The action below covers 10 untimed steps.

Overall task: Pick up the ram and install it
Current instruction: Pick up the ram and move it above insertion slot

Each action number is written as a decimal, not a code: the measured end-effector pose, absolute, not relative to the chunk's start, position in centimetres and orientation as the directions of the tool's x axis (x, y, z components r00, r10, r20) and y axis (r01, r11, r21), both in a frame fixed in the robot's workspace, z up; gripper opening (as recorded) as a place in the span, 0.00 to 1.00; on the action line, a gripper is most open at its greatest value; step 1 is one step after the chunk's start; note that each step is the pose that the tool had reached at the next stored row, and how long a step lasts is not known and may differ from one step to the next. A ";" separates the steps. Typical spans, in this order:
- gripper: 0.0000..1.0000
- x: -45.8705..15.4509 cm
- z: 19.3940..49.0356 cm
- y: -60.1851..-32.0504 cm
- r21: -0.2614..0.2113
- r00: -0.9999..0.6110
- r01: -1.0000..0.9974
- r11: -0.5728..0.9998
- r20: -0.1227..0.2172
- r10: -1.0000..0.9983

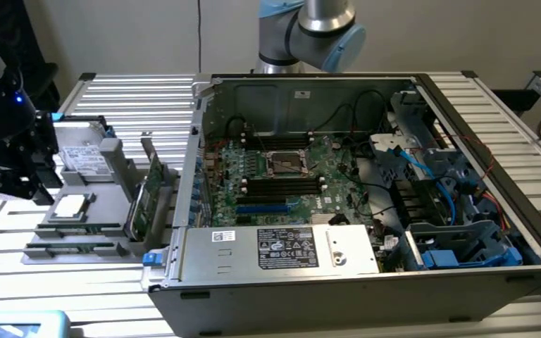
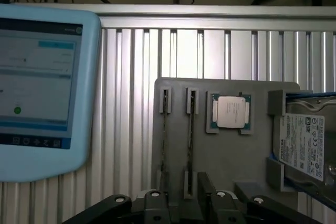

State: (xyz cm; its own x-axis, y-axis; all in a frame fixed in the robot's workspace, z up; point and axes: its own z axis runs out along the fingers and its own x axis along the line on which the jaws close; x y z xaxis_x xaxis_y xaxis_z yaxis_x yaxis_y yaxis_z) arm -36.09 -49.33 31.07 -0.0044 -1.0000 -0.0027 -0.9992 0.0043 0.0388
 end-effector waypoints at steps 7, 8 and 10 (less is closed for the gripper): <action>0.36 -36.1 29.8 -49.6 0.039 0.019 -0.999 -0.020 -0.003 -1.000; 0.36 -36.1 29.6 -49.7 0.039 0.023 -0.999 -0.023 -0.003 -1.000; 0.36 -36.1 29.3 -50.0 0.039 0.030 -0.999 -0.030 -0.004 -1.000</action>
